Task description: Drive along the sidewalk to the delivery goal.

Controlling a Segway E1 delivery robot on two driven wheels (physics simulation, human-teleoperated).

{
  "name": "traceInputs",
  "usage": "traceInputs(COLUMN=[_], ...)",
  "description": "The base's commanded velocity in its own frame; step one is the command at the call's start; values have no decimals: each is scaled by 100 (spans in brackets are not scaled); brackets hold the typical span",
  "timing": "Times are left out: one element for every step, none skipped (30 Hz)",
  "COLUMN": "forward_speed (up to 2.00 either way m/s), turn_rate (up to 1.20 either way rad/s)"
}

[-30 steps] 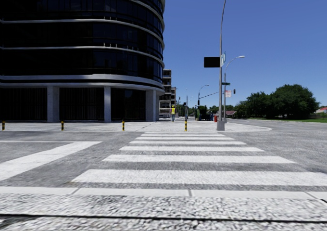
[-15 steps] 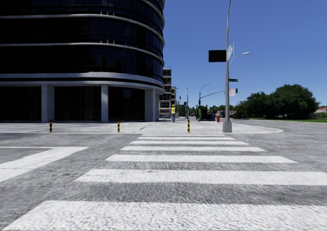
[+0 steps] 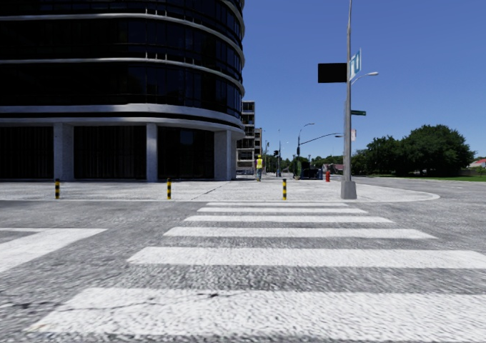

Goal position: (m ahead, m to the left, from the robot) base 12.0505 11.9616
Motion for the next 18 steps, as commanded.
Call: traceInputs(forward_speed=[163, 163, 163, 163, 163, 163, 163, 163, 163, 163, 163, 163, 163, 163, 163, 163, 163, 163], turn_rate=[0, 0, 0, 0, 0, 0, 0, 0, 0, 0, 0, 0, 0, 0, 0, 0, 0, 0])
